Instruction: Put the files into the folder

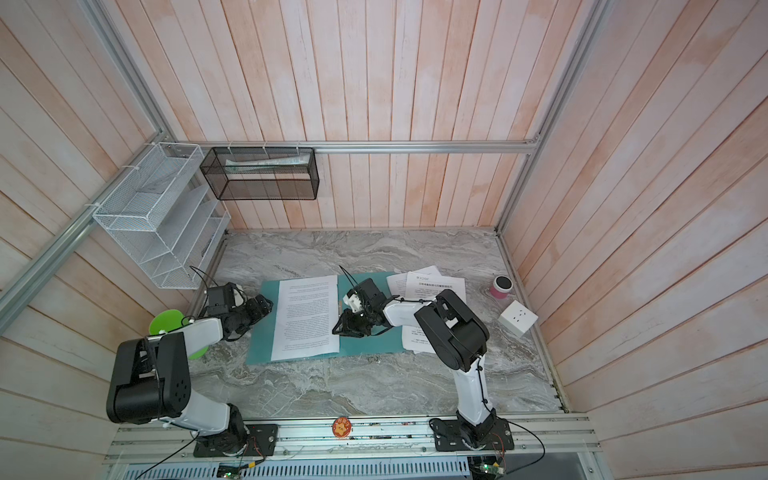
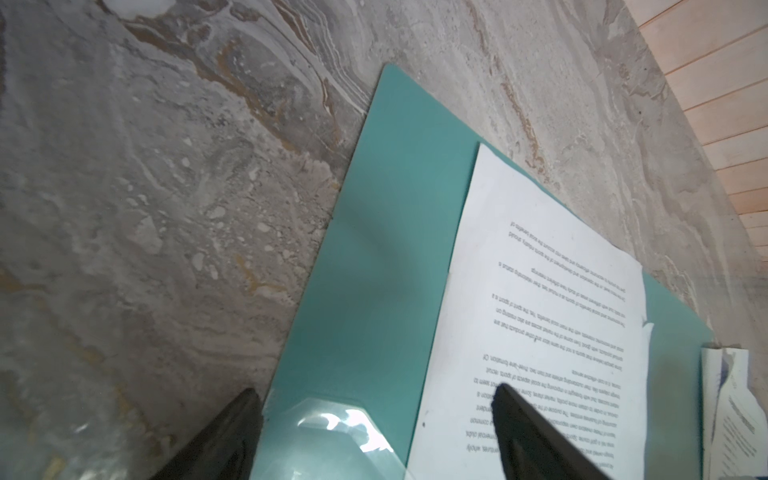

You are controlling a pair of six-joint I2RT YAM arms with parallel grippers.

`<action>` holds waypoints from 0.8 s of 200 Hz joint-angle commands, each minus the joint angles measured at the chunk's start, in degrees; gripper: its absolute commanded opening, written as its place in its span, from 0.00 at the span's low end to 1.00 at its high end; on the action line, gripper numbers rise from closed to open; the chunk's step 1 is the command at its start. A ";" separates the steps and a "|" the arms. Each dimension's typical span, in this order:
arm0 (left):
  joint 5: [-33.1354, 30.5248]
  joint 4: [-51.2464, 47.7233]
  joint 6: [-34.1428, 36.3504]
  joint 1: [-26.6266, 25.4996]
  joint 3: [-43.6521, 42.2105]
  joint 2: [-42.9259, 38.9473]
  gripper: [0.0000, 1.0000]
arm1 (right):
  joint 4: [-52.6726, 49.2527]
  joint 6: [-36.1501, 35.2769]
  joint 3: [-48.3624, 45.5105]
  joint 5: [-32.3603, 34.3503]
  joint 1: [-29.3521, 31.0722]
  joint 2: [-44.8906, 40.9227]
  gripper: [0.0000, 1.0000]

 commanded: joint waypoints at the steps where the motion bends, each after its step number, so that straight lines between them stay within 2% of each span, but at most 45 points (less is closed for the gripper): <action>1: 1.66 -2.04 -0.50 -0.04 -1.66 -0.38 0.88 | -1.99 -0.79 -1.84 -2.08 0.64 -1.59 0.28; 20: 1.84 -1.73 -0.58 -0.03 -1.75 -0.34 0.88 | -1.63 -0.71 -2.32 -3.13 0.98 -1.53 0.19; 102: 2.23 -1.16 -0.85 -0.07 -2.26 -0.48 0.88 | -1.38 -0.05 -1.85 -4.82 2.52 -0.02 0.18; 125: 2.18 -1.15 -0.98 -0.03 -2.37 -0.54 0.88 | -2.96 -0.48 -1.69 -3.55 2.61 0.16 0.18; 137: 2.20 -1.16 -1.00 -0.03 -2.45 -0.72 0.88 | -3.96 -1.26 -1.62 -2.18 2.42 -0.42 0.20; 160: 2.10 -1.07 -1.06 -0.03 -2.47 -0.72 0.88 | -2.90 -1.23 -2.68 -1.64 1.35 -1.79 0.32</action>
